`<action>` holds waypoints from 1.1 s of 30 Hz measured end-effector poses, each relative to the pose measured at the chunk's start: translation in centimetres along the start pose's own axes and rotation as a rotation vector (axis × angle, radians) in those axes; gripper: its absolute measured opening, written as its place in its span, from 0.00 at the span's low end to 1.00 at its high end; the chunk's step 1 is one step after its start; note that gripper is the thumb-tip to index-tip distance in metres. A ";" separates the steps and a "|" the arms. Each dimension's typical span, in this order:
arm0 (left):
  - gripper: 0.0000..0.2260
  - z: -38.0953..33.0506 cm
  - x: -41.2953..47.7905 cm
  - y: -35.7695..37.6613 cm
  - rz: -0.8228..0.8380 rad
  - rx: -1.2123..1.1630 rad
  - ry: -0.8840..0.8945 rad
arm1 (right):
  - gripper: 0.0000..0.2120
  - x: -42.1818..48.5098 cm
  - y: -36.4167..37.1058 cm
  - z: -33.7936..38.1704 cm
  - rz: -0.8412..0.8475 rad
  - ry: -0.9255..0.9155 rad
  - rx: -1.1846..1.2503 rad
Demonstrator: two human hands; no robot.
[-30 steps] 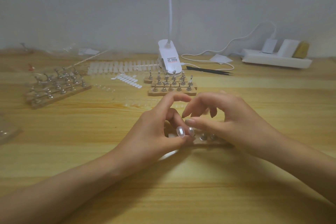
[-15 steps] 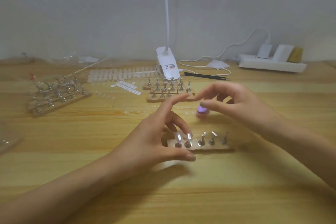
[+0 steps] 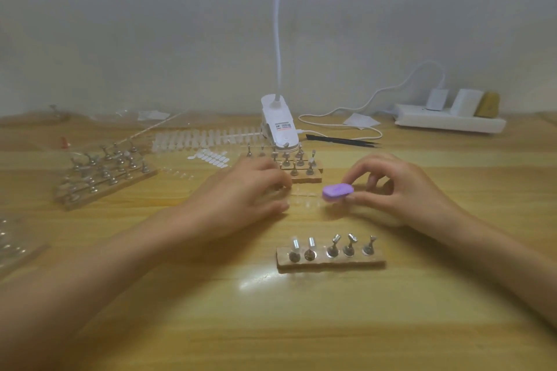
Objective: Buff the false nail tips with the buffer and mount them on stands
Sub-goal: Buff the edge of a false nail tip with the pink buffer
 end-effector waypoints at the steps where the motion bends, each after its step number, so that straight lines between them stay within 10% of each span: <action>1: 0.14 0.0 0.1 0.1 -0.011 0.010 0.011 | 0.07 0.1 -0.6 -0.7 -0.034 0.043 0.044; 11: 0.07 -2.1 1.9 0.0 -0.164 -0.159 0.090 | 0.13 -0.1 -1.5 -4.8 -0.060 0.207 -0.278; 14: 0.08 -2.9 3.2 1.1 -0.144 -0.106 0.086 | 0.22 -0.5 -2.4 -2.2 -0.162 0.034 -0.260; 19: 0.12 -2.9 4.4 1.8 -0.125 0.032 0.028 | 0.08 -1.8 -0.7 2.3 -0.131 -0.437 -0.377; 33: 0.10 -2.8 4.4 2.1 -0.188 0.032 -0.024 | 0.11 -2.1 0.0 2.6 -0.109 -0.533 -0.391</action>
Point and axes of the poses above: each hand's wrist, its own x-axis towards the middle knuckle, its own y-axis out of the palm, z = x × y, the point moved 7 cm from there along x, towards the middle knuckle, and after that the axes turned 14 degrees about -x, right-handed, at the moved point
